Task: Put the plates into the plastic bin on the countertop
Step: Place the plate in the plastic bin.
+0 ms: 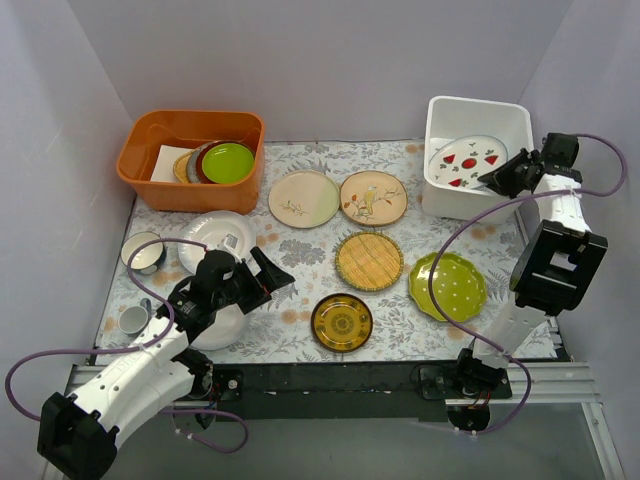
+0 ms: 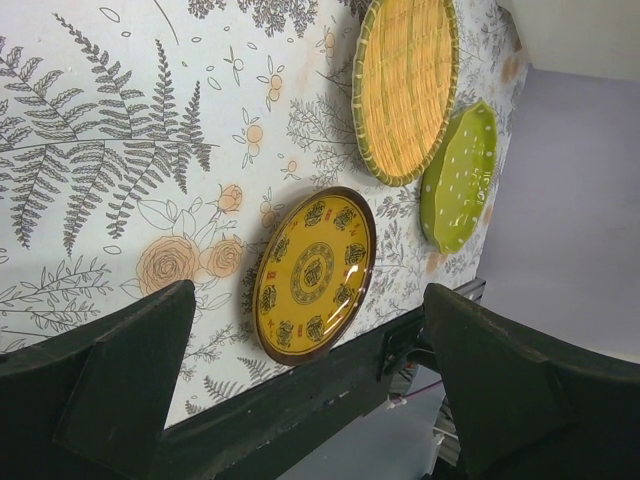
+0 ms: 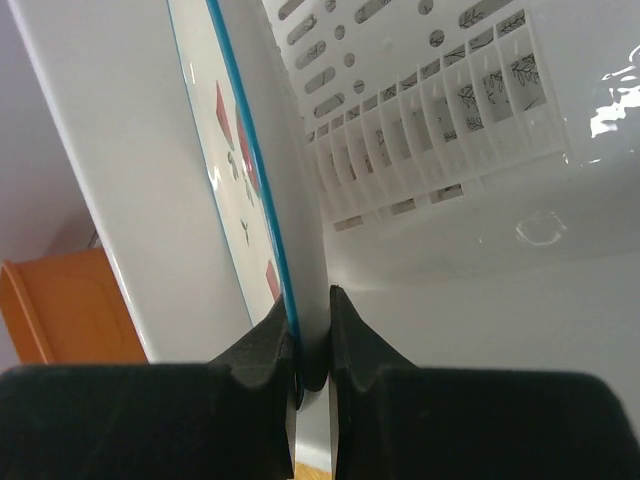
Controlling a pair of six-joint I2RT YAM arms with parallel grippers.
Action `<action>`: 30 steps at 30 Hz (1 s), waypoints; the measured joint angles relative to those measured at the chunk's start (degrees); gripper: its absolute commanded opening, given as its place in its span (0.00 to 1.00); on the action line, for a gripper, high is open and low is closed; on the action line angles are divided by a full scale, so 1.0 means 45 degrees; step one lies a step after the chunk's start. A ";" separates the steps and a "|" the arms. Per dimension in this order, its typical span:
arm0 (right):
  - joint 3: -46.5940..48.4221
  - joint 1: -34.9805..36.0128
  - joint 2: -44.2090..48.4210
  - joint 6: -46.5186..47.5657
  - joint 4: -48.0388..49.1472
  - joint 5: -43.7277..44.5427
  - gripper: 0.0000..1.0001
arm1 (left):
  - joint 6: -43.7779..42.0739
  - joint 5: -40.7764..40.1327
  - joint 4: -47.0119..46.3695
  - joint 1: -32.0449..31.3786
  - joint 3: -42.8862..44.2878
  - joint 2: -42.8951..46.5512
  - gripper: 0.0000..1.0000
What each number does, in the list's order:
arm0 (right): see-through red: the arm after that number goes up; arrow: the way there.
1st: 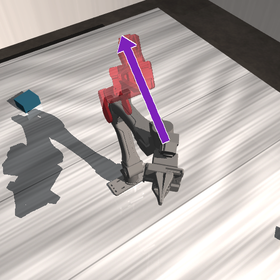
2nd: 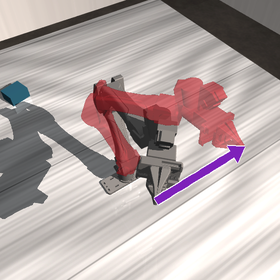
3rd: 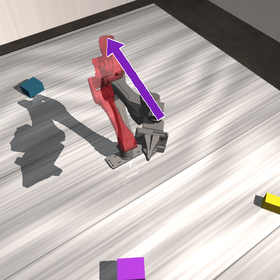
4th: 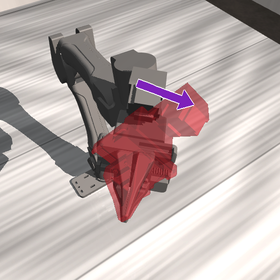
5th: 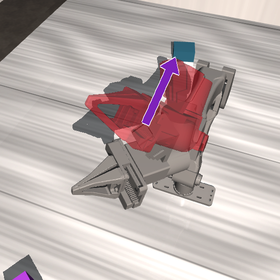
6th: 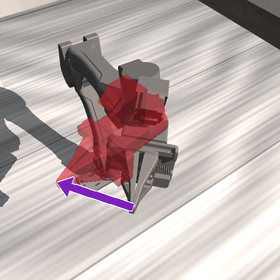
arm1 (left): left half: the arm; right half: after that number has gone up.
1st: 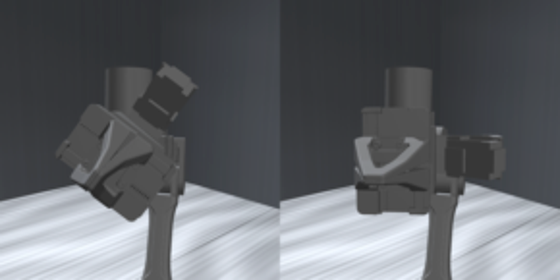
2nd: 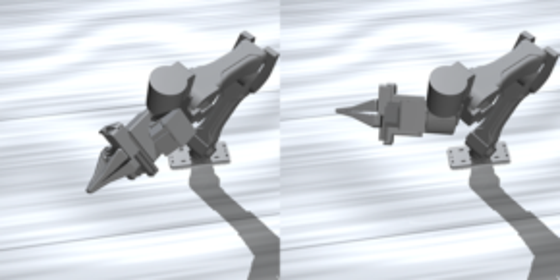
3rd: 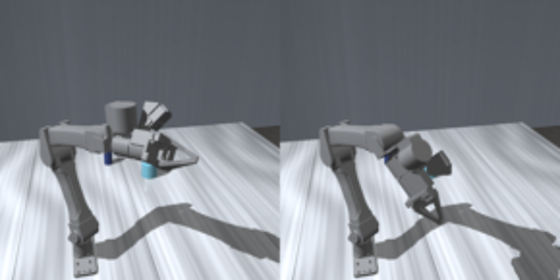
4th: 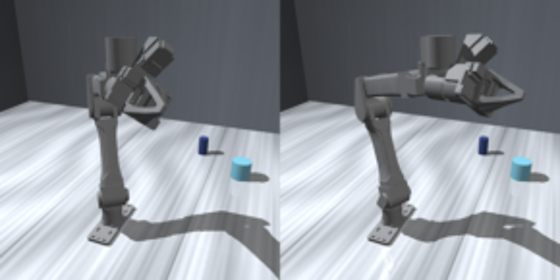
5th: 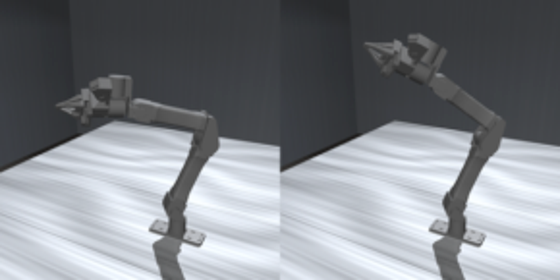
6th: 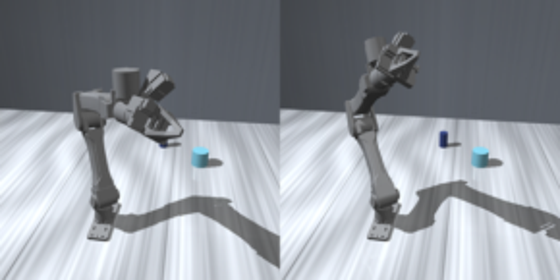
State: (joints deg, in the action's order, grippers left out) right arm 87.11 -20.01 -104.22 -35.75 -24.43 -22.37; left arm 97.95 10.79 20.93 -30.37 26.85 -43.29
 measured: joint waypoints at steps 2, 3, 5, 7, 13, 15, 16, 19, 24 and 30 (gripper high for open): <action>-0.0578 -0.0189 -0.0024 -0.0316 0.0680 -0.0597 0.01 | 0.0010 0.0000 -0.0005 0.0000 -0.0044 0.0019 0.98; -0.0763 -0.0253 -0.0024 -0.0442 0.0986 -0.0855 0.01 | 0.0010 0.0005 0.0000 0.0000 -0.0058 0.0024 0.98; -0.1112 -0.0350 -0.0024 -0.0748 0.1705 -0.1394 0.01 | 0.0010 0.0005 -0.0005 0.0000 -0.0068 0.0024 0.98; -0.1477 -0.0408 0.0058 -0.1015 0.2487 -0.1836 0.01 | 0.0010 0.0010 -0.0010 0.0000 -0.0073 0.0024 0.98; -0.2239 -0.0529 0.0083 -0.1870 0.4571 -0.3055 0.01 | 0.0015 0.0010 -0.0029 0.0000 -0.0228 0.0019 0.98; -0.2317 -0.0534 0.0078 -0.2021 0.4813 -0.3225 0.01 | 0.0015 0.0005 -0.0039 -0.0005 -0.0228 0.0019 0.98; -0.2322 -0.0534 0.0078 -0.2045 0.4857 -0.3264 0.01 | 0.0015 0.0010 -0.0044 0.0000 -0.0228 0.0019 0.98; -0.2312 -0.0534 0.0078 -0.2021 0.4794 -0.3254 0.01 | 0.0024 0.0005 -0.0044 0.0000 -0.0228 0.0019 0.98; -0.2108 -0.0452 0.0078 -0.1758 0.4265 -0.2973 0.01 | 0.0112 0.0010 -0.0073 -0.0005 -0.0243 0.0024 0.98; -0.1481 -0.0068 0.0078 -0.0976 0.2822 -0.2064 0.01 | 0.0180 0.0010 -0.0092 -0.0005 -0.0272 0.0029 0.98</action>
State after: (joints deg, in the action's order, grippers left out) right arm 80.44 -20.32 -103.88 -40.14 -11.73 -31.66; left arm 98.76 10.83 20.51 -30.39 25.63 -43.16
